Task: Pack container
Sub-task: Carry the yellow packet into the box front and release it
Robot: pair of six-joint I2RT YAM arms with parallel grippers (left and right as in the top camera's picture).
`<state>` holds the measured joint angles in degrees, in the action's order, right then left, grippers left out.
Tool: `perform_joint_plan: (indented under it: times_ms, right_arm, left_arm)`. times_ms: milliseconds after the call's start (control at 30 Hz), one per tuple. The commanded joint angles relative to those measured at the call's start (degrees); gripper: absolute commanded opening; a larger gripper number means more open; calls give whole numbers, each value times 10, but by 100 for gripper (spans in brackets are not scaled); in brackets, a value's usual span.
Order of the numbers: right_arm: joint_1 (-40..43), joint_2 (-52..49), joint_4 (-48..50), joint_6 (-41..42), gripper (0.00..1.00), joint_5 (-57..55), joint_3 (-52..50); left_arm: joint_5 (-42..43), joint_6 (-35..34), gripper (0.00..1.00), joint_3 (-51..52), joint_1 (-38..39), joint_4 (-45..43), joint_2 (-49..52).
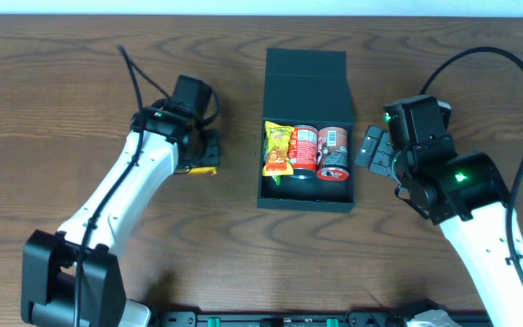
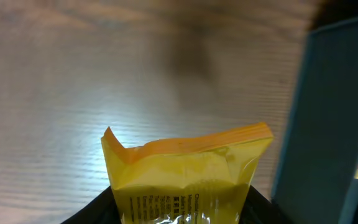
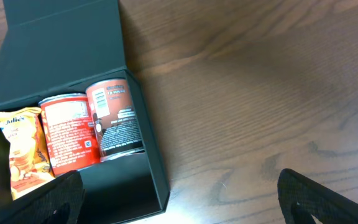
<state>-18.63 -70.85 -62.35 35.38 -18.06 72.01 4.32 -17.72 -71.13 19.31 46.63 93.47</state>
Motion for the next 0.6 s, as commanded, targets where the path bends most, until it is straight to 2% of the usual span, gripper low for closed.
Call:
perform_joint_plan:
  times_ms: [0, 133, 233, 433, 567]
  right_arm:
    - [5, 0, 0, 6, 99, -17, 2]
    - [5, 0, 0, 6, 99, -21, 2]
    - [5, 0, 0, 6, 99, -21, 2]
    - [5, 0, 0, 6, 99, -21, 2]
    - [5, 0, 0, 6, 99, -31, -2]
  left_arm:
    - [1, 10, 47, -28, 28, 3, -14]
    - [-1, 10, 47, -41, 58, 2, -14]
    - [0, -17, 47, -46, 79, 0, -14]
    - [-5, -123, 47, -47, 113, -6, -14]
    - [-4, -233, 46, -47, 128, -9, -14]
